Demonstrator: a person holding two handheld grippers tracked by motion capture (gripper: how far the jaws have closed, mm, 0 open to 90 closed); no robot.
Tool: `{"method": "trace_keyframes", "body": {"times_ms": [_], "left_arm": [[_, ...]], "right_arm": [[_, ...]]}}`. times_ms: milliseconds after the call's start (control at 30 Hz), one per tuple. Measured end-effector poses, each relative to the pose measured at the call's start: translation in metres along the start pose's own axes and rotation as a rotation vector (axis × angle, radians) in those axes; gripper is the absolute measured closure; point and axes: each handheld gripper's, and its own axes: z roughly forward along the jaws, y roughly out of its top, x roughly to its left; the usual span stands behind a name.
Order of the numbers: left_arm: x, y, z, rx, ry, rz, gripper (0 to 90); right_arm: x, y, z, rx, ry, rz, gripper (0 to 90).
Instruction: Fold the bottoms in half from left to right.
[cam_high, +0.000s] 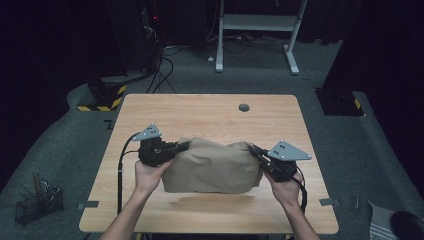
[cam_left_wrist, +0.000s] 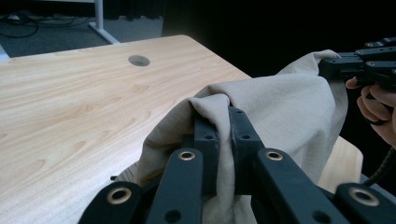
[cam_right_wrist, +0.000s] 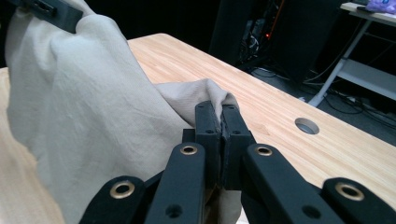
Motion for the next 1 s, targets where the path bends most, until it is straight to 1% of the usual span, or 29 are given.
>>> {"method": "trace_keyframes", "body": {"times_ms": [133,267,567,800,867,1000], "left_arm": [[0.007,0.001,0.006,-0.003,0.011,-0.017,84.4],[0.008,0.003,0.008,-0.007,0.024,-0.005,84.4],[0.01,0.003,0.011,-0.01,0.032,0.002,84.4],[0.017,0.003,0.017,-0.007,0.044,-0.012,84.3],[0.019,0.003,0.019,-0.006,0.048,-0.015,84.3],[0.023,0.004,0.022,-0.006,0.061,-0.017,84.4]], "right_arm": [[-0.006,0.0,0.007,0.006,-0.009,0.005,88.3],[-0.009,0.001,0.011,0.007,-0.015,0.009,88.3],[-0.01,0.001,0.013,0.007,-0.023,0.006,88.2],[-0.016,-0.001,0.02,0.011,-0.024,0.03,88.2],[-0.019,-0.001,0.024,0.012,-0.023,0.045,88.2],[-0.023,-0.001,0.031,0.018,-0.022,0.057,88.2]]}}
